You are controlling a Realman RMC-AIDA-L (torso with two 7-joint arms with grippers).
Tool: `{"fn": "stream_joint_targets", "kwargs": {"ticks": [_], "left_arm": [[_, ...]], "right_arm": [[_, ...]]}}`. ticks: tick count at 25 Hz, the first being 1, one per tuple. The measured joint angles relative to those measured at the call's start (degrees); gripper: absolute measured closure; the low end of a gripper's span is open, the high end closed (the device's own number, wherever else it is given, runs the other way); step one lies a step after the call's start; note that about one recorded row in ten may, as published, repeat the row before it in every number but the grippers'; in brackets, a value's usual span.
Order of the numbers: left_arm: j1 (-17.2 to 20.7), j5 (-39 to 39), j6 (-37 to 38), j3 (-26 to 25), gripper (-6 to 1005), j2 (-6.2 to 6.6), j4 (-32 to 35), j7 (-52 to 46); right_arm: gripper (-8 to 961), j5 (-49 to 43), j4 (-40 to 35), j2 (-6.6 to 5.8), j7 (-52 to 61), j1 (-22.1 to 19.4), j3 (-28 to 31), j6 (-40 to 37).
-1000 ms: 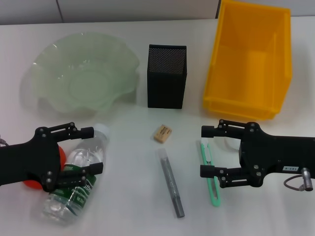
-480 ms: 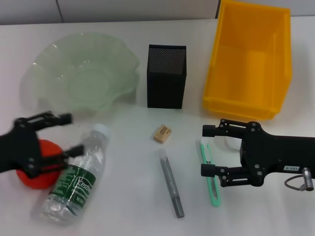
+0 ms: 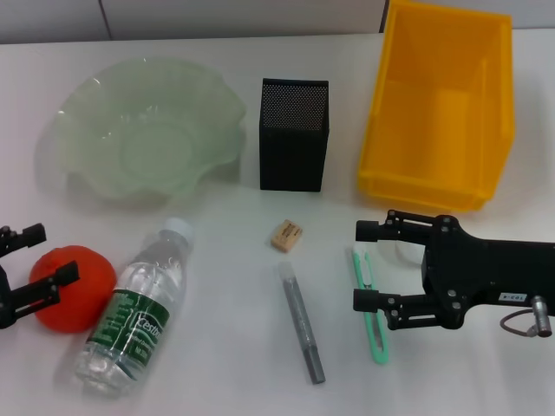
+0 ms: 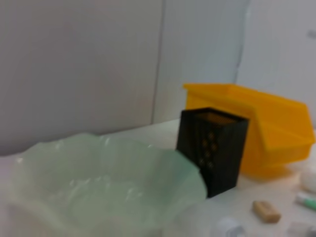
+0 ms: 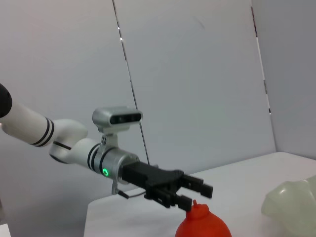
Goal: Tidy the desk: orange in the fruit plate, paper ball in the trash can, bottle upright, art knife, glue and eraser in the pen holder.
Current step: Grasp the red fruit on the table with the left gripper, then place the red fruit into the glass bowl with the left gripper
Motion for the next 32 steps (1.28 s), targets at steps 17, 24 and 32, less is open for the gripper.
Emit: {"fn": "stream_joint_targets", "kwargs": {"ticks": [17,24,32], "left_arm": [[-1.34,5.46,-5.69,0.64,479,-0.24,-0.80,0.48],[-1.63,0.84,-0.43,-2.09,665,-0.25,3.35,-0.67],[-10.40,-5.35,-1.97,-3.27,786,-0.82,4.56,-6.70]], "right_arm": [[118,-0.08,0.00,-0.09,0.00,-0.27,0.06,0.09],[116,0.00,0.00,-0.09,0.00,-0.26,0.13,0.09],[117,0.09,-0.11,-0.09,0.01,-0.25,0.40,-0.02]]}}
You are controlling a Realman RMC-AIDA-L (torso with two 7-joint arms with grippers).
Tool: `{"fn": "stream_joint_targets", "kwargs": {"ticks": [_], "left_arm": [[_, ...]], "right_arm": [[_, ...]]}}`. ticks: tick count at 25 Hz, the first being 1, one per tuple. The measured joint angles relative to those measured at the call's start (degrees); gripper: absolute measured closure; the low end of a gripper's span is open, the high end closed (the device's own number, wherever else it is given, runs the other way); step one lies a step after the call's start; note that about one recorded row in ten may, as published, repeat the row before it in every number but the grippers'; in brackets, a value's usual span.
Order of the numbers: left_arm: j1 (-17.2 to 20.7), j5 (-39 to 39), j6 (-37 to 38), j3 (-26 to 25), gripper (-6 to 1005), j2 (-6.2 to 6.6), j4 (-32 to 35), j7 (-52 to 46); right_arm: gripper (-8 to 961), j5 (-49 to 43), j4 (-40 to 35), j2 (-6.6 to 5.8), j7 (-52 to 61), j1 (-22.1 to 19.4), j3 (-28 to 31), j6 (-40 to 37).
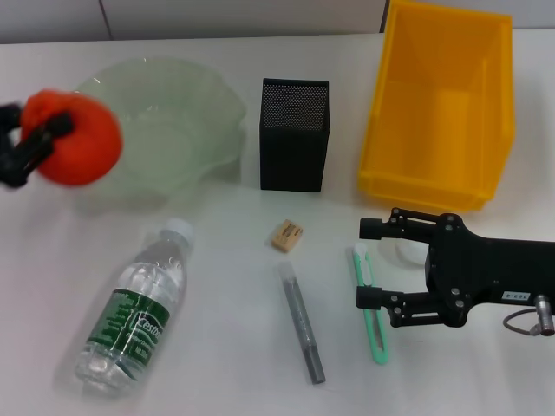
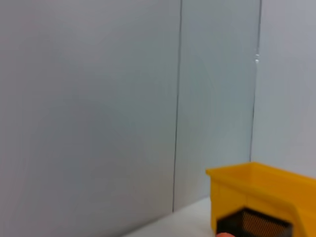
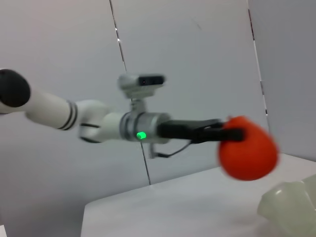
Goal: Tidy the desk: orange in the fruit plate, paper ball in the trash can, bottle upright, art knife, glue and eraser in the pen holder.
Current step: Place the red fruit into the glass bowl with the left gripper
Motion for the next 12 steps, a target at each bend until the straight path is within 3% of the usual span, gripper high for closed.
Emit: {"fn": "stream_joint_targets", "kwargs": {"ticks": [1,2,7,12], "left_arm": [[-2.99,0.12,-4.05,0.45,795,-0.88,-0.53,-1.16],[-2.99,0.12,-4.05,0.45,799,-0.88,-0.53,-1.16],[-9.99,0.54,-17.88,1.68,818,-2.93,-4.54,-1.98],[-12.95,0.21,-26.15,4.73,838,-3.43,-7.49,-2.17]], "right_arm": [[117,0.00,0.01,0.00,0.00,-0.01,0.01,-0.08],[117,0.00,0.01,0.00,0.00,-0.04,0.07,-0.13],[116,0.08,0.10,0.00,0.14,-0.07,0.83,-0.48],[117,0.09,0.02,-0.04,0.84,-0.19,0.83,-0.51]]}}
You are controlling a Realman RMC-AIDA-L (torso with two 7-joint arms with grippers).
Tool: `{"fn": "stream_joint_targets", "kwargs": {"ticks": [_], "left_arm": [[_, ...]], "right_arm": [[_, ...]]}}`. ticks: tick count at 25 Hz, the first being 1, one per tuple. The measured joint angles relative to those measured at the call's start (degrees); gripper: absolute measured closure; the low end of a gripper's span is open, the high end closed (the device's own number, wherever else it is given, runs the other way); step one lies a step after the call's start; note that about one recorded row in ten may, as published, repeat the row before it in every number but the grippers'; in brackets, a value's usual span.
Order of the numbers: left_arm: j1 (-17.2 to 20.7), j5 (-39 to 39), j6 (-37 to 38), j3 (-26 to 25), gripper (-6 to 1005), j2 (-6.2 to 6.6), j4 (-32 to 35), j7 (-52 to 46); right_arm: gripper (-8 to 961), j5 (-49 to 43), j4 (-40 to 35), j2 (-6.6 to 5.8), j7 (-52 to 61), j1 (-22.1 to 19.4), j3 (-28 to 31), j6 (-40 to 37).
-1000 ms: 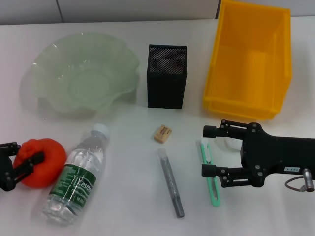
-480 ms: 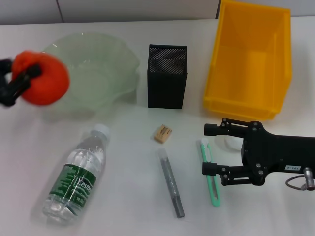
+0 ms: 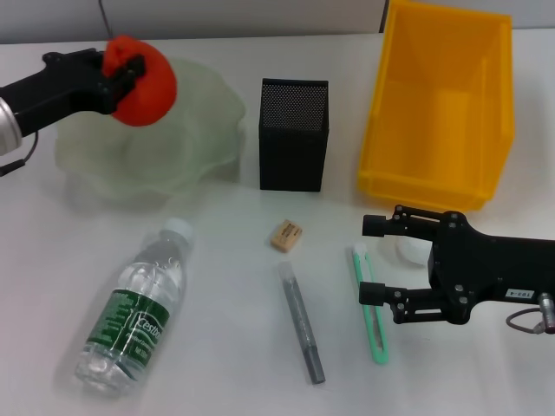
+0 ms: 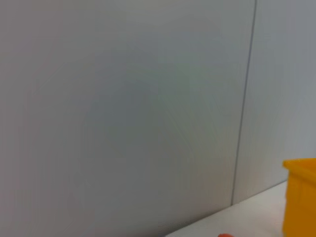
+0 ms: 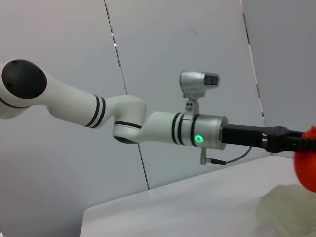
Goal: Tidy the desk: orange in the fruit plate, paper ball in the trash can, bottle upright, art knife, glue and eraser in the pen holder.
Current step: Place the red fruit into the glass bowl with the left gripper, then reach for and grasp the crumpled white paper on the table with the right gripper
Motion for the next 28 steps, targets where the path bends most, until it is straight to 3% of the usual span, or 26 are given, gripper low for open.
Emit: {"fn": "stream_joint_targets", "kwargs": {"ticks": [6,12,13,14,16,18,19,20,25,28], "left_arm": [[-0.70,-0.28,-1.30,0.39,683,-0.16,-0.80,-0.08],[1.35,-1.15,3.72,0.47,475,0.21,1.01,0.44],[2.64,-1.05,6.10,0.86,355,0.23,2.29,0.50],[3.19,-1.04,7.22,1.09,234,0.25,2.85,0.57],[5.79,-1.13,11.19,2.23,223,0.28,5.12,1.18],[8.34,-1.26,14.03,2.99,211,0.25,6.72,2.63],[9.75,-1.43,15.37,3.19,206,0.18,7.21,3.66],[10.72,-1.54,16.32,3.23,200,0.09,7.28,4.59],[15.39,-3.52,19.73,3.27,172,0.03,5.53,9.56],[16.71,-3.71,20.28,3.22,172,0.01,4.94,10.21]], "right_arm": [[117,0.00,-0.21,-0.03,1.31,-0.43,0.08,0.00],[118,0.00,-2.25,-0.12,5.07,-0.66,3.56,-1.01],[118,0.00,-3.99,-0.13,6.46,-0.78,4.73,-2.00],[118,0.00,-9.33,-0.13,11.30,-1.18,6.29,-3.55],[118,-0.12,-13.30,-0.06,15.21,-1.42,6.43,-3.98],[118,-1.20,-23.85,0.05,25.62,-1.65,6.19,-3.91],[118,-4.89,-34.78,0.12,37.43,-1.19,4.82,-2.79],[117,-4.89,-34.78,0.12,37.43,-1.19,4.82,-2.79],[117,-22.76,-58.48,-0.03,70.92,4.19,-4.77,-2.59],[116,-32.56,-64.89,0.09,85.22,7.13,-11.90,-3.51]]}}
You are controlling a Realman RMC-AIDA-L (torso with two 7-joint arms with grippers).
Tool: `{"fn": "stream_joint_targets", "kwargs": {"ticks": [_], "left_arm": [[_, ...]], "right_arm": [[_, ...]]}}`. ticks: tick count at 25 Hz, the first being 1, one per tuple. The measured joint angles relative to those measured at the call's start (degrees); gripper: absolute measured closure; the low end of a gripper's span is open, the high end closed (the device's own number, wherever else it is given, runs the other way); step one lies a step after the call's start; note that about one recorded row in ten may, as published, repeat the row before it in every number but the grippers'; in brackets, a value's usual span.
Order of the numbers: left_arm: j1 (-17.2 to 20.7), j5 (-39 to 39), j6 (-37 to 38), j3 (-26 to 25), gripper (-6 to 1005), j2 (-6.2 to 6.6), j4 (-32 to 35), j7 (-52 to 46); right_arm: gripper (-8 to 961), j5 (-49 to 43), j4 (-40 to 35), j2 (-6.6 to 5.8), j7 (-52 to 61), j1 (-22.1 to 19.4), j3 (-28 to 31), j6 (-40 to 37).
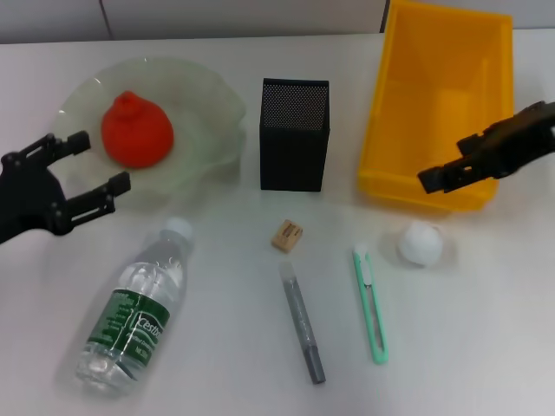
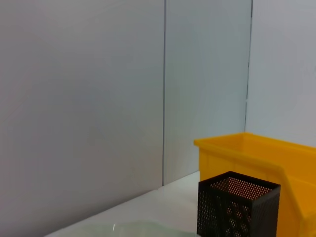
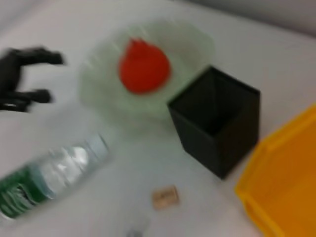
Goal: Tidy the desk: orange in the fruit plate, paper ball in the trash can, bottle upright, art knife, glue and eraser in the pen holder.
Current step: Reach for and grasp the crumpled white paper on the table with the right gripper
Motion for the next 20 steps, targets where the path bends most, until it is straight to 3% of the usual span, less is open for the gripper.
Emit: {"fn": "stream_joint_targets", "kwargs": {"ticks": [8,20], "left_arm": [[0.69,-0.05,-0.15,-0.32,173,0.07,-1.35,0.11],[0.50,0.10,-0.36,-0.12,174,0.15,-2.55,1.01]], "right_arm": [[120,-10.57,3.53,0.26,10.90,1.58,-16.85,3.14],[124,-15.09,12.87,0.30,11.85,1.50,-20.74,12.74]]}}
